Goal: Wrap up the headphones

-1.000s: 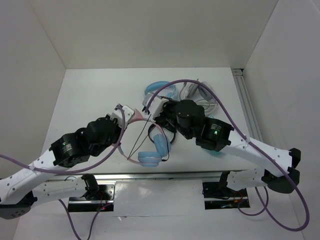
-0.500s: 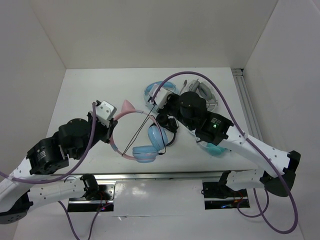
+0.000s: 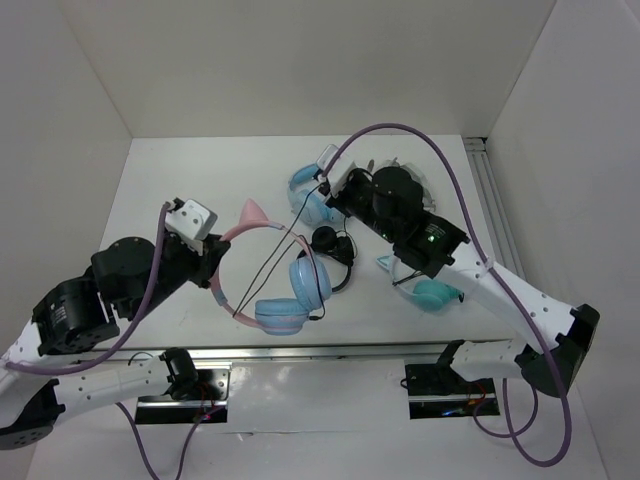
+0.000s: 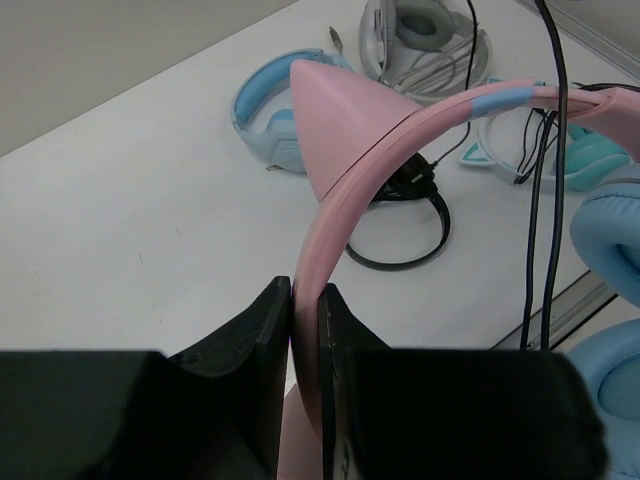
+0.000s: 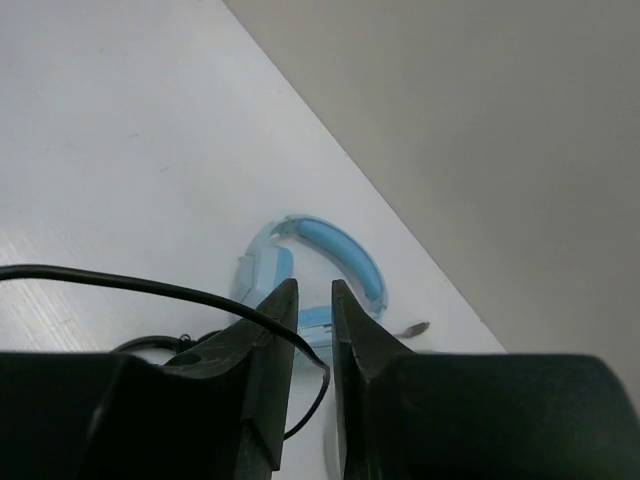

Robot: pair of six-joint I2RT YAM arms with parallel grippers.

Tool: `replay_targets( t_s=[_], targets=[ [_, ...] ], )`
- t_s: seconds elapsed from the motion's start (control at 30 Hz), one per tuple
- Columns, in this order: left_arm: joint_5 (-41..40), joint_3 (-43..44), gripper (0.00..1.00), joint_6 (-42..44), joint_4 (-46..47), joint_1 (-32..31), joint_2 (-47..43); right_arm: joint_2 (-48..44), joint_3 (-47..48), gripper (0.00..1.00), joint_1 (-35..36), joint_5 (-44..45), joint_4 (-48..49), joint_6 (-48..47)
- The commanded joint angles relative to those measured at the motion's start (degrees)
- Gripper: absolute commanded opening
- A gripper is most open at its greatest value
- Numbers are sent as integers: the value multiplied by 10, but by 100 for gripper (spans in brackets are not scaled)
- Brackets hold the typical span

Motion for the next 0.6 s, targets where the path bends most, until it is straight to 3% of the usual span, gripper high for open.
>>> replay_targets(
  t_s=[0.0, 0.57],
  targets=[
    [7, 33, 0, -31, 48, -2, -7, 1, -17, 28, -23, -70, 56, 47],
    [-63, 106, 0, -101, 17, -2, 29, 42, -145, 39, -94, -222, 234, 177]
  ],
)
